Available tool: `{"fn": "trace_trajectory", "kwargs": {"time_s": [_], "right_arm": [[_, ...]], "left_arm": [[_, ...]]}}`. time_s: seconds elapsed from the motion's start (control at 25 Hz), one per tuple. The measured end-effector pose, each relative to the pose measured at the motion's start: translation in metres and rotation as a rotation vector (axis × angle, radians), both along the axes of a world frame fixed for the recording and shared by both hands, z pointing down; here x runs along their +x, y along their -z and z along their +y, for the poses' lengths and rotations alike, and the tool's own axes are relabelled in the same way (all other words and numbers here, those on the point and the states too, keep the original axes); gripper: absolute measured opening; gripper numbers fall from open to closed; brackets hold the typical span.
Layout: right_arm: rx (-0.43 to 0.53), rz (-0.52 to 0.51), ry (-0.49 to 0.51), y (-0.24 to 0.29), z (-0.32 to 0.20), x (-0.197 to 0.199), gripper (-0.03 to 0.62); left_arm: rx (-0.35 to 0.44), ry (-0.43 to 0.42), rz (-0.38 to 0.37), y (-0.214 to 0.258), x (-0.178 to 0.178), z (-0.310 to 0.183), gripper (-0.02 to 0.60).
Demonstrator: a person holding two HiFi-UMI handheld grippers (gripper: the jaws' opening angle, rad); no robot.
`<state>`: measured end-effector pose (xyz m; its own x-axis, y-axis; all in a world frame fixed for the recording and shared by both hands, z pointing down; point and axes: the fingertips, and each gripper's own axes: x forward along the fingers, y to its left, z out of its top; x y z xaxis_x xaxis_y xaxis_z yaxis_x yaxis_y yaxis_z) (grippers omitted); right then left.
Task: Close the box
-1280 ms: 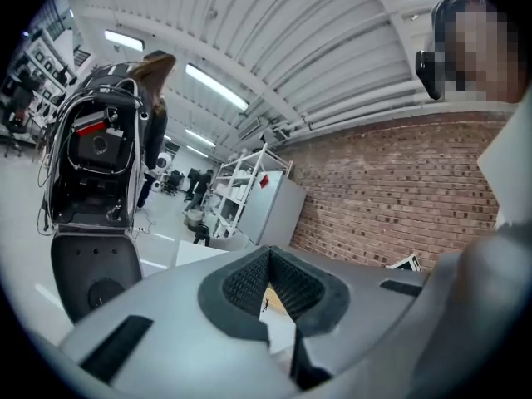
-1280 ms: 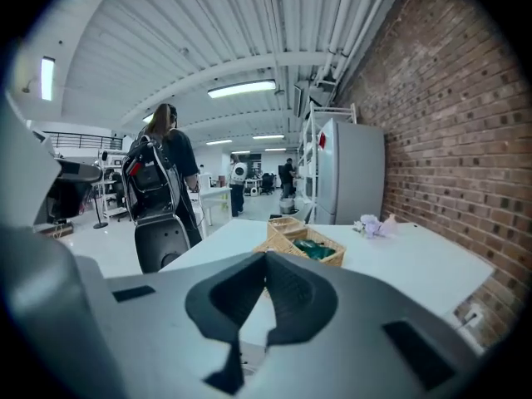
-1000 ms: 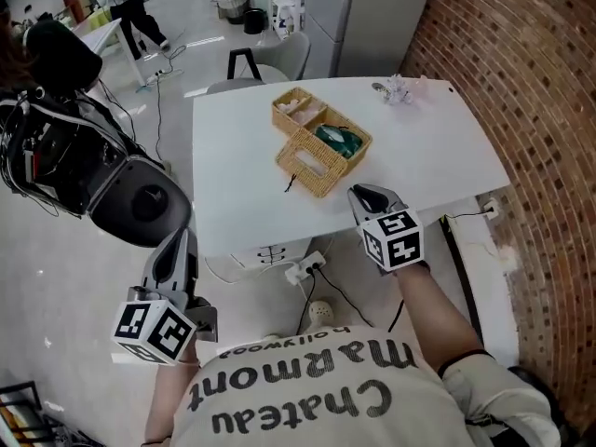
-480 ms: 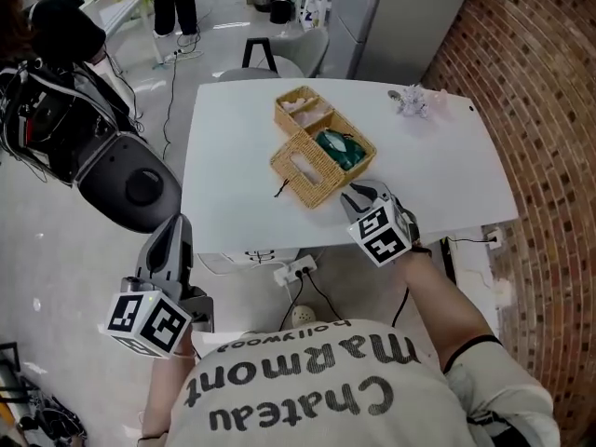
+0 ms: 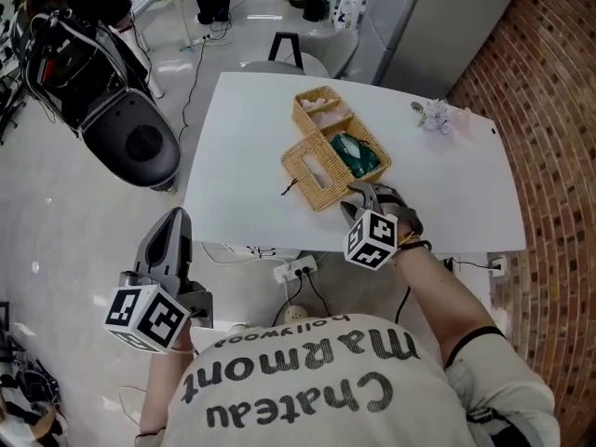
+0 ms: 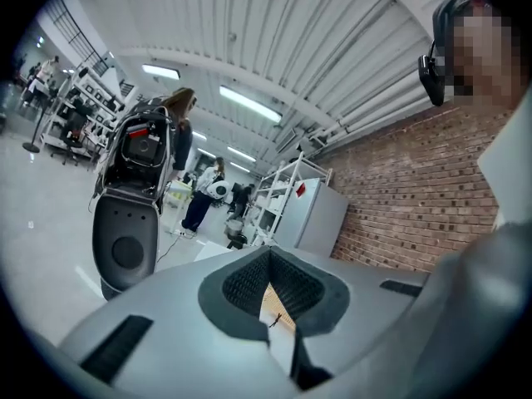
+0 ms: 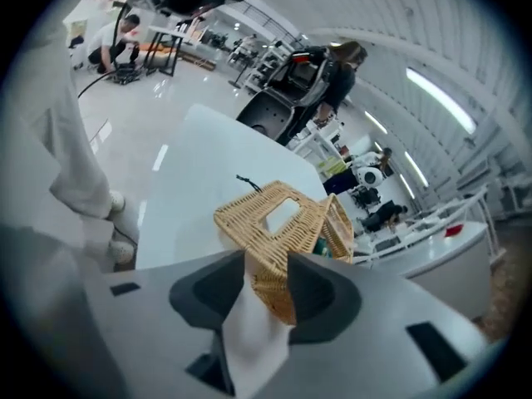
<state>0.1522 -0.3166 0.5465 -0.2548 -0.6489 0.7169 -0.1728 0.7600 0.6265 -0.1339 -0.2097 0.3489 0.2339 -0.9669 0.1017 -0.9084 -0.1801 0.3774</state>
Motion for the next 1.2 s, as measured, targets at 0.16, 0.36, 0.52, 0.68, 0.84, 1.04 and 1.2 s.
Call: {"fn": "trace_trajectory", "kwargs": {"time_s": [0.16,0.36,0.52,0.68,0.84,1.04,1.2], "right_arm": [[0.066,0.112,0.113,-0.007,-0.004,-0.008,0.176],[0.104,0.207,0.192,-0.018,-0.011,-0.008,0.196],[0.143,0.241,0.216,-0.024,-0.016,-0.004,0.206],[0.195,0.278,0.258,-0.03,-0.021,-0.003,0.195],[0.238,0.258,0.26,-0.03,-0.021,-0.004,0.16],[0.239,0.205,0.246,-0.027,-0.019,-0.006,0.152],[0.225,0.179,0.233,-0.026,-0.02,-0.005,0.149]], "left_arm": [[-0.019,0.028,-0.003,-0.005,-0.005,0.003,0.002],[-0.018,0.053,-0.003,-0.003,-0.01,0.005,0.002],[-0.019,0.067,-0.005,-0.003,-0.013,0.007,0.002],[-0.021,0.072,-0.003,-0.003,-0.014,0.007,0.002],[-0.016,0.072,-0.005,-0.001,-0.016,0.008,0.002],[-0.013,0.071,-0.007,0.0,-0.02,0.008,0.002],[-0.009,0.062,-0.01,0.002,-0.018,0.005,0.002]]}}
